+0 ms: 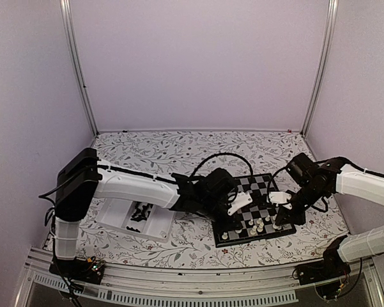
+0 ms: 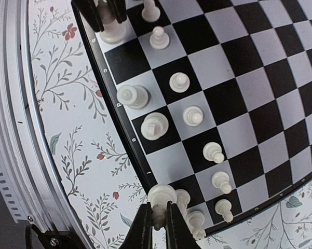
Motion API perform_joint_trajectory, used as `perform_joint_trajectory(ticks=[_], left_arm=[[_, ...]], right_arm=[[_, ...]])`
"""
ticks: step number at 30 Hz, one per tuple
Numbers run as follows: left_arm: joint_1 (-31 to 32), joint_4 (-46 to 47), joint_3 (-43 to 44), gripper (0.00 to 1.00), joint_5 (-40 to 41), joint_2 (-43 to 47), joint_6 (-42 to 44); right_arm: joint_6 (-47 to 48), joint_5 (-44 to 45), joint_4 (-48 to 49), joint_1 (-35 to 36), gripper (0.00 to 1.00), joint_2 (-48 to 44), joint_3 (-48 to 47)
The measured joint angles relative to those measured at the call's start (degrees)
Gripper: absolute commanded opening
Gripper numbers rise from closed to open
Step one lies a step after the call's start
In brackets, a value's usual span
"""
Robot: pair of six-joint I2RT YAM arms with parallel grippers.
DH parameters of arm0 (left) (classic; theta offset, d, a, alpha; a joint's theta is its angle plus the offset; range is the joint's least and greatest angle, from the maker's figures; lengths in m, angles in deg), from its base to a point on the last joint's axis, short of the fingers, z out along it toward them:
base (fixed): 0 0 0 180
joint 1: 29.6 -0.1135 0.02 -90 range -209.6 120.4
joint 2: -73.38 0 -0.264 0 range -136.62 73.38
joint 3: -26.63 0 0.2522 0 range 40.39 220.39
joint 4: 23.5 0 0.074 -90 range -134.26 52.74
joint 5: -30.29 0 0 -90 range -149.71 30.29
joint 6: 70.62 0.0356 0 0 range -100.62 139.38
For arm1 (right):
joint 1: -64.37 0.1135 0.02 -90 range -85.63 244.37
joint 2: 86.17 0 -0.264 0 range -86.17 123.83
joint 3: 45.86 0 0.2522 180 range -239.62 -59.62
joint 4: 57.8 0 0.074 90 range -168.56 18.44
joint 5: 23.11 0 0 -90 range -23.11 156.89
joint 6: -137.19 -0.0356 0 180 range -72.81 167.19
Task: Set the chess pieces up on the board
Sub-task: Place the chess piece on the chessboard.
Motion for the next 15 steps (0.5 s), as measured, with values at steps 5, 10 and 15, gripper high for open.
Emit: perform_joint_trajectory(ticks=[5, 10, 15], left_arm=[[-0.3, 5.4, -1.8, 0.02, -1.5, 3.9, -1.5], [-0.9, 9.3, -4.9, 0.02, -3.5, 5.8, -4.5], [-1.4, 11.2, -6.9, 0.02, -4.8, 6.1, -6.9]], right_arm=[[-0.3, -0.6, -1.6, 0.1, 0.08, -4.7, -3.3], [-0.3, -2.3, 0.1, 0.7, 0.08, -5.4, -3.5], [-0.8, -2.3, 1.4, 0.7, 0.07, -6.5, -3.4]])
